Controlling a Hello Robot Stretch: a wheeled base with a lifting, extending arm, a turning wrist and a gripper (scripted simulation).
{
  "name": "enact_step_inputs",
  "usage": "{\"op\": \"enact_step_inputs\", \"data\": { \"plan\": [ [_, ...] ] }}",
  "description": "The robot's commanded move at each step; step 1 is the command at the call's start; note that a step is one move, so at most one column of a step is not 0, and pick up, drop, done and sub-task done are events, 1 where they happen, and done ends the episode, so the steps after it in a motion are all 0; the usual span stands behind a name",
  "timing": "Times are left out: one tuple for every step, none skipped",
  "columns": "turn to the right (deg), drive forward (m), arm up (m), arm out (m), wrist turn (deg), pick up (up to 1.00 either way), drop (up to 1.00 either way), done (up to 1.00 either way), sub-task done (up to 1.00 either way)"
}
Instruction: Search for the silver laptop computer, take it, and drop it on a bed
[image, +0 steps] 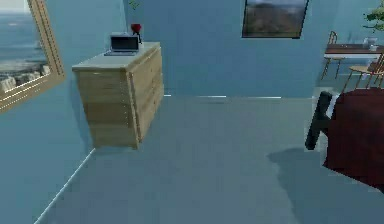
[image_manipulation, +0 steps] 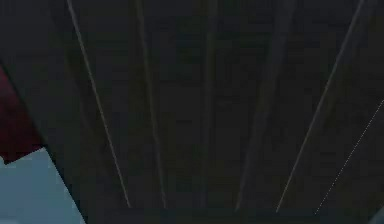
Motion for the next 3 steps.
{"op": "enact_step_inputs", "data": {
  "plan": [
    [0.0, 1.0, 0.0, 0.0, 0.0, 0.0, 0.0, 0.0, 0.0],
    [0.0, 1.0, 0.0, 0.0, 0.0, 0.0, 0.0, 0.0, 0.0],
    [-45.0, 0.0, 0.0, 0.0, 0.0, 0.0, 0.0, 0.0, 0.0]
  ]
}}
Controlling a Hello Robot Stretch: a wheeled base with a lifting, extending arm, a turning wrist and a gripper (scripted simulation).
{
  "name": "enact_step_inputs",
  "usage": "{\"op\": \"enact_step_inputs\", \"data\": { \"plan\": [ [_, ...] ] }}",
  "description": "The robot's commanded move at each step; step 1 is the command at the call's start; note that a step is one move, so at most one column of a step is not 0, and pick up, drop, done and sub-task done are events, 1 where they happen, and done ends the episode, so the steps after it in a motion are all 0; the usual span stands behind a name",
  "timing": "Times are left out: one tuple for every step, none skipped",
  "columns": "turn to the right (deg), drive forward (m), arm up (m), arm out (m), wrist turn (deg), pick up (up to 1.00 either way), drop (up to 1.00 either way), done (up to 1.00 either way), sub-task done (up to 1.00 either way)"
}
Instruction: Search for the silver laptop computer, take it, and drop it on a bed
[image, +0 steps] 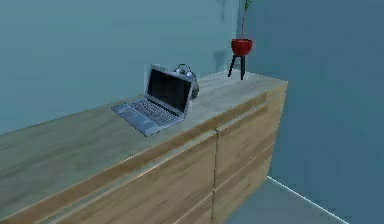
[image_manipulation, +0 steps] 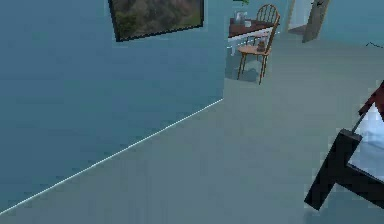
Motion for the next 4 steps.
{"op": "enact_step_inputs", "data": {
  "plan": [
    [-9.0, 0.0, 0.0, 0.0, 0.0, 0.0, 0.0, 0.0, 0.0],
    [0.0, 0.05, 0.0, 0.0, 0.0, 0.0, 0.0, 0.0, 0.0],
    [-45.0, 0.0, 0.0, 0.0, 0.0, 0.0, 0.0, 0.0, 0.0],
    [-42.0, 0.0, 0.0, 0.0, 0.0, 0.0, 0.0, 0.0, 0.0]
  ]
}}
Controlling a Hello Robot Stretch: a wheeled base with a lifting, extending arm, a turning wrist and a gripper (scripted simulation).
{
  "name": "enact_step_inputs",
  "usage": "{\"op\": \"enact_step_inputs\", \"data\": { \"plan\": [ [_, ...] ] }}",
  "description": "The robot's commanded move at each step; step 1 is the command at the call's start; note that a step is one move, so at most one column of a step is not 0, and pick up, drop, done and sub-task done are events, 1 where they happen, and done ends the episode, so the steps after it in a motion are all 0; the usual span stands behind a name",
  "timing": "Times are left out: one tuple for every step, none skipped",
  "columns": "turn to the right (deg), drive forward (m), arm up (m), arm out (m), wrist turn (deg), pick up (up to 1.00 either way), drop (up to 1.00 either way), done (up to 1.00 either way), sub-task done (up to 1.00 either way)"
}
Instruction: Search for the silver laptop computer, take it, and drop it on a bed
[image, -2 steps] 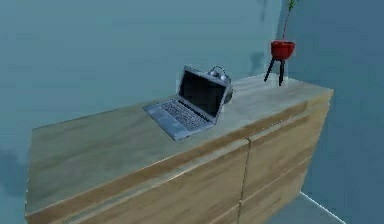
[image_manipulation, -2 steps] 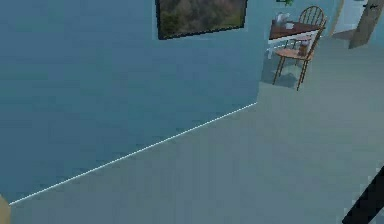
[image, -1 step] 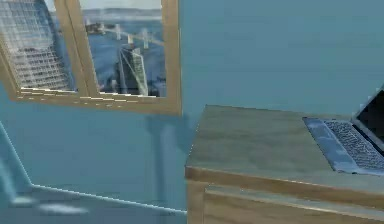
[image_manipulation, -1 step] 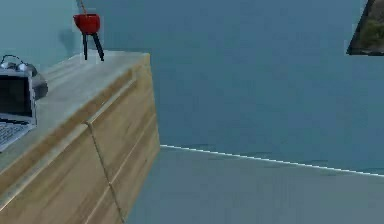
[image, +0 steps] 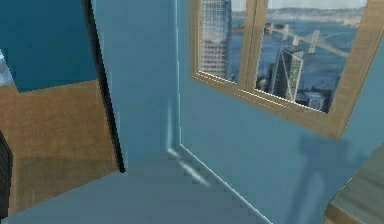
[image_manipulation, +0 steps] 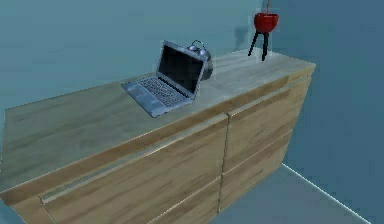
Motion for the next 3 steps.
{"op": "enact_step_inputs", "data": {
  "plan": [
    [0.0, 0.0, 0.5, 0.0, 0.0, 0.0, 0.0, 0.0, 0.0],
    [0.0, 0.0, 0.38, 0.0, 0.0, 0.0, 0.0, 0.0, 0.0],
    [0.0, 0.0, 0.0, 0.42, 0.0, 0.0, 0.0, 0.0, 0.0]
  ]
}}
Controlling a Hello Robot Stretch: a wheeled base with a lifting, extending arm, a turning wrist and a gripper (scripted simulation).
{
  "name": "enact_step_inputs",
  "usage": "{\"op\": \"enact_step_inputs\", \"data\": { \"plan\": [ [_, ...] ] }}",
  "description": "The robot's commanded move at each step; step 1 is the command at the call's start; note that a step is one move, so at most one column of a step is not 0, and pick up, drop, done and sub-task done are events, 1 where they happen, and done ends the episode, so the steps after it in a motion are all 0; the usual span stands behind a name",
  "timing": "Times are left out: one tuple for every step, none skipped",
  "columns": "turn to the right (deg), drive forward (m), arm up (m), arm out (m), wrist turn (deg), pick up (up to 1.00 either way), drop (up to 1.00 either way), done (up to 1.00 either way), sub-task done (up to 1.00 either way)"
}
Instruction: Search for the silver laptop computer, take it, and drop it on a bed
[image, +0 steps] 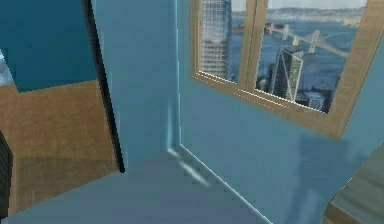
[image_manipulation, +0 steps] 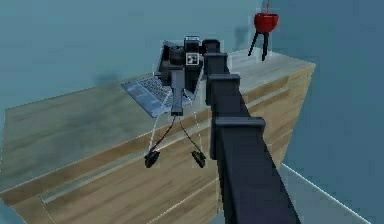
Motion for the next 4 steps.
{"op": "enact_step_inputs", "data": {
  "plan": [
    [0.0, 0.0, 0.0, 0.0, 45.0, 0.0, 0.0, 0.0, 0.0],
    [0.0, 0.0, 0.0, 0.0, 45.0, 0.0, 0.0, 0.0, 0.0],
    [0.0, 0.0, 0.0, 0.0, 45.0, 0.0, 0.0, 0.0, 0.0],
    [0.0, 0.0, 0.0, 0.0, 6.0, 0.0, 0.0, 0.0, 0.0]
  ]
}}
